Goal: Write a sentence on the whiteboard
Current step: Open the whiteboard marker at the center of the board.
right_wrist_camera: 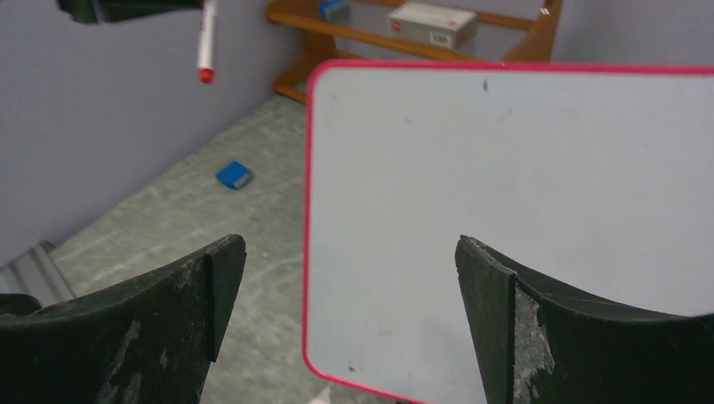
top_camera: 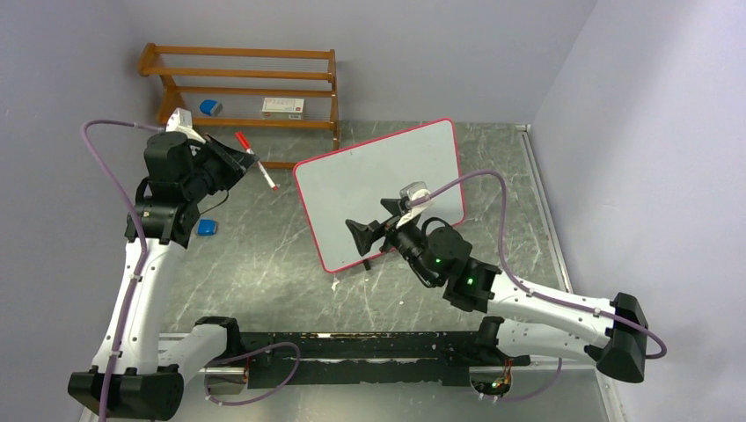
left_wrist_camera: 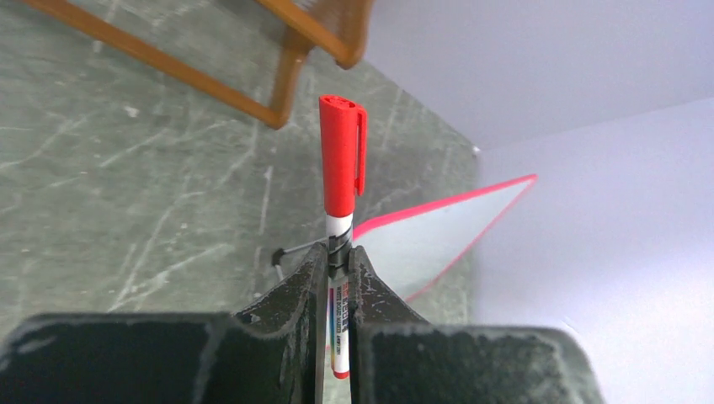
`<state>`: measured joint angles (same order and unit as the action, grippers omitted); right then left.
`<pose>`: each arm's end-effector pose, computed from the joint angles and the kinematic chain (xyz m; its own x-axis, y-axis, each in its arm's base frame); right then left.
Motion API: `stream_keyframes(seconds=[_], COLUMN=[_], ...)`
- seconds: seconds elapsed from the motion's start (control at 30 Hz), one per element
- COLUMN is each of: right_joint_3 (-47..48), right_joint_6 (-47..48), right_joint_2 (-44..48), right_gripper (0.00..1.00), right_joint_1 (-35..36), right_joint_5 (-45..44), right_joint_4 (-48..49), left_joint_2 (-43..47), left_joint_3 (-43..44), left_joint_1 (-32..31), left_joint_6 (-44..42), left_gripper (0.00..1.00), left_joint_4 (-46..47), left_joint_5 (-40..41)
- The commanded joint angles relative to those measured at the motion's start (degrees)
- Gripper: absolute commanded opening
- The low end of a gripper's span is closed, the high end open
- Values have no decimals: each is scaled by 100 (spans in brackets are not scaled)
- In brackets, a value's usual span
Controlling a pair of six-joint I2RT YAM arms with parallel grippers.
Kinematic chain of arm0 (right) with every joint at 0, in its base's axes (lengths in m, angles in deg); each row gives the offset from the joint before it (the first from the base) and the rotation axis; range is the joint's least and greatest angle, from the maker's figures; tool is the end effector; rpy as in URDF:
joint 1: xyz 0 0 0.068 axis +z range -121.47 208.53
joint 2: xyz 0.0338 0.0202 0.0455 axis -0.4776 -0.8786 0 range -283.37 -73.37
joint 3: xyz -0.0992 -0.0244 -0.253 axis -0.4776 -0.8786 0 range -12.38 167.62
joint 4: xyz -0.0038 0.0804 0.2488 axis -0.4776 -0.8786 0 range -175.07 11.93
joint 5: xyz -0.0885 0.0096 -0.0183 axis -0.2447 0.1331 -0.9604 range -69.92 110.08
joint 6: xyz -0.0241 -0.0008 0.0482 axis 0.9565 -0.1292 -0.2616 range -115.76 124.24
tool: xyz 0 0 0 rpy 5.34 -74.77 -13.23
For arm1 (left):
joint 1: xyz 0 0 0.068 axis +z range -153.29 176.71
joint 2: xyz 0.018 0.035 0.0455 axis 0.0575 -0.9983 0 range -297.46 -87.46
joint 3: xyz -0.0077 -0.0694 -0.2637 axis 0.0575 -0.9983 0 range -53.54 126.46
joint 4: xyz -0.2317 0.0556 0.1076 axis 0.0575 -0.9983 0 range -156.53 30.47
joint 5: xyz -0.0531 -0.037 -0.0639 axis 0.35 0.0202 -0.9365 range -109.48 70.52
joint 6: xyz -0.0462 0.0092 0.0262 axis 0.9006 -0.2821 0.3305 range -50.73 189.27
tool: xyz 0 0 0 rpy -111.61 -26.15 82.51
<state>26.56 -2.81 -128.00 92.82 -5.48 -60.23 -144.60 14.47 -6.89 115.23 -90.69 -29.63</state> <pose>0.1115 0.1964 0.3243 -0.0605 0.1293 -0.9898 -0.6232 0.7697 0.1386 0.2075 -0.0193 0.4025 -0.4036 -0.6836 -0.6081 -0.0913 0.6915 -0.7166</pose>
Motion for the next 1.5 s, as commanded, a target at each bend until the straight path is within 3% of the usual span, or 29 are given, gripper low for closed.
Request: stream_keyframes(seconds=[0.0, 0.1, 0.3, 0.63, 1.23, 1.47], right_joint_3=[225, 249, 382, 521, 717, 663], right_joint_6=[123, 67, 17, 183, 361, 364], right_joint_2=[-147, -293, -818, -1250, -1805, -1797], right_gripper=[100, 100, 100, 93, 44, 32], right_joint_1=[-22, -18, -22, -22, -122, -158], right_joint_5=[445, 568, 599, 395, 316, 326], right_joint_4=[1053, 1540, 2442, 3315, 3677, 3746], left_joint_2=[63, 94, 249, 310, 433, 416], left_joint_3=[96, -129, -469, -958, -1145, -1227], left_joint_1=[-124, -487, -1633, -2442, -3013, -3050], left_joint_6=[660, 1160, 1791, 2625, 2958, 3015], left_gripper=[5, 5, 5, 5, 5, 5], left_joint_4=[716, 1184, 1877, 2592, 2766, 2824], left_joint_5=[-737, -818, 59, 495, 685, 586])
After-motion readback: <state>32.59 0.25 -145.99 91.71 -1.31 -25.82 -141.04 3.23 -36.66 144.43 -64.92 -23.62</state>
